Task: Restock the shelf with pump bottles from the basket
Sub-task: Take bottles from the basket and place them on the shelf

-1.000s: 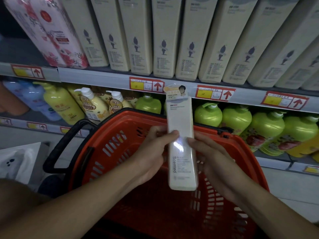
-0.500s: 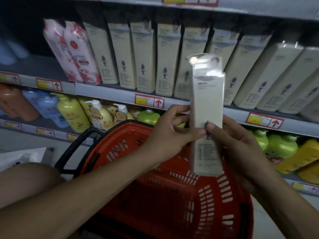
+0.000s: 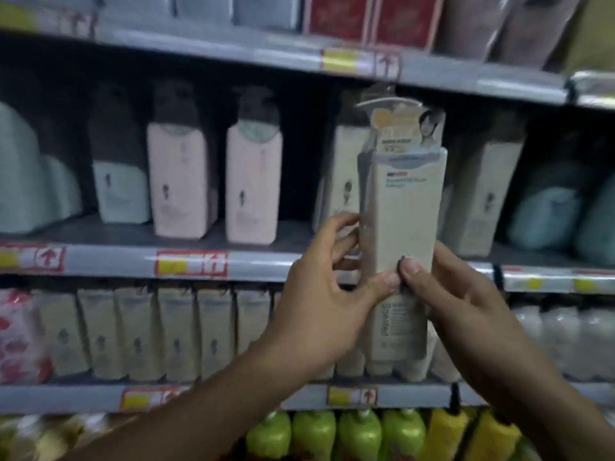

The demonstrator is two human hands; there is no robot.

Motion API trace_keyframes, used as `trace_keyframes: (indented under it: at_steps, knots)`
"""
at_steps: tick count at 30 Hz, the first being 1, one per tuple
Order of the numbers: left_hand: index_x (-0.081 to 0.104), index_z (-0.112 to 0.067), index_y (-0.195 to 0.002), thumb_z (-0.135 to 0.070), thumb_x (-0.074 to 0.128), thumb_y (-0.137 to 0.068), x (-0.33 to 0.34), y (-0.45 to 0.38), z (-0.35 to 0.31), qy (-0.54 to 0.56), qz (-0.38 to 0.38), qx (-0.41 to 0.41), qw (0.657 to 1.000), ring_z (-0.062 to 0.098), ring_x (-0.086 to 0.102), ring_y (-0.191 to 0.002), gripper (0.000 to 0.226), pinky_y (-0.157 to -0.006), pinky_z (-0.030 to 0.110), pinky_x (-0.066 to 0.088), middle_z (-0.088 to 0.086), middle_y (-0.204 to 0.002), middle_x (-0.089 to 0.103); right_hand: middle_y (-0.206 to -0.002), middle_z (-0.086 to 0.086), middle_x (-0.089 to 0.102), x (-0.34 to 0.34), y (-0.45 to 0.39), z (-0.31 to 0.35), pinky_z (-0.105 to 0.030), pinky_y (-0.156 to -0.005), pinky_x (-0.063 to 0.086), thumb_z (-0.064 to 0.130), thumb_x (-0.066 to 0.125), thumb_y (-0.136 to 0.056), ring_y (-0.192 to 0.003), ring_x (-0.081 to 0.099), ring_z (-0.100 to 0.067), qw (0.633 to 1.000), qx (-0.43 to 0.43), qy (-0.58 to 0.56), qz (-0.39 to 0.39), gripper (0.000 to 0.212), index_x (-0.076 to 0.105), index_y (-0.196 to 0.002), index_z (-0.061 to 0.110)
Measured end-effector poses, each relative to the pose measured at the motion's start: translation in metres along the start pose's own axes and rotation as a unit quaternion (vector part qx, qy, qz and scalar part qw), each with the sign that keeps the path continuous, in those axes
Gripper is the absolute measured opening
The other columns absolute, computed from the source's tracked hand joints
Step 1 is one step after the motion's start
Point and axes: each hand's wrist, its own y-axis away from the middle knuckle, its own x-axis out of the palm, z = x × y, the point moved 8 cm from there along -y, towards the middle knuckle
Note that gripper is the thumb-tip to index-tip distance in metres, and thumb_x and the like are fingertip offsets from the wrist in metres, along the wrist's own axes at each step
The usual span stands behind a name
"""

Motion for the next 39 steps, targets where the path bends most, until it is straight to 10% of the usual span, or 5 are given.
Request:
trace_keyframes:
  at_steps: [7, 13, 26, 30, 39]
  knots:
    - [0.044, -0.046, -0.117, -0.005, 0.078, -0.081, 0.083, -0.086, -0.019, 0.028, -0.04, 0.047, 0.998, 0.001, 0.062, -0.115, 0.064, -0.087, 0.015, 0.055, -0.016, -0.122, 0.065, -0.128, 0.009, 0.069, -0.095, -0.064, 0.032, -0.025, -0.1, 0.052, 0.016, 0.06, -0.095, -0.121, 0.063, -0.009, 0.989, -0.056, 0.134, -0.003, 0.049, 0.051, -0.142, 0.028]
    - [0.045, -0.038, -0.122, 0.012, 0.066, -0.083, 0.116, -0.137, 0.003, 0.041, -0.103, 0.042, 0.993, -0.002, 0.067, -0.105, 0.068, -0.094, 0.034, 0.058, -0.014, -0.118, 0.067, -0.133, 0.003, 0.057, -0.138, -0.119, 0.002, -0.04, -0.111, 0.044, 0.03, 0.068, -0.092, -0.126, 0.055, -0.004, 0.966, -0.071, 0.241, -0.053, 0.062, 0.042, -0.148, 0.035]
    - [0.033, -0.044, -0.147, -0.018, 0.055, -0.095, 0.138, -0.167, 0.003, -0.275, -0.063, 0.046, 0.958, 0.013, 0.055, -0.115, 0.062, -0.102, 0.032, 0.048, -0.01, -0.122, 0.043, -0.115, 0.017, 0.073, -0.15, -0.142, -0.049, -0.014, -0.087, 0.052, 0.003, 0.059, -0.095, -0.106, 0.068, 0.002, 0.974, -0.084, 0.15, -0.15, 0.049, 0.054, -0.131, 0.037]
    - [0.019, -0.041, -0.153, -0.025, 0.05, -0.098, 0.139, -0.162, 0.003, -0.319, -0.066, 0.044, 0.944, 0.016, 0.05, -0.12, 0.066, -0.103, 0.033, 0.045, -0.006, -0.125, 0.037, -0.113, 0.024, 0.071, -0.149, -0.144, -0.042, -0.022, -0.093, 0.051, 0.006, 0.056, -0.097, -0.108, 0.066, 0.004, 0.979, -0.066, 0.173, -0.091, 0.044, 0.056, -0.128, 0.039]
    - [0.047, -0.041, -0.135, -0.018, 0.054, -0.091, 0.124, -0.157, 0.0, -0.305, -0.1, 0.026, 0.947, 0.007, 0.056, -0.109, 0.05, -0.098, 0.028, 0.049, -0.014, -0.116, 0.05, -0.12, 0.011, 0.07, -0.135, -0.135, -0.039, -0.034, -0.098, 0.052, 0.029, 0.059, -0.092, -0.11, 0.065, -0.008, 0.946, -0.032, 0.276, -0.164, 0.059, 0.039, -0.147, 0.037]
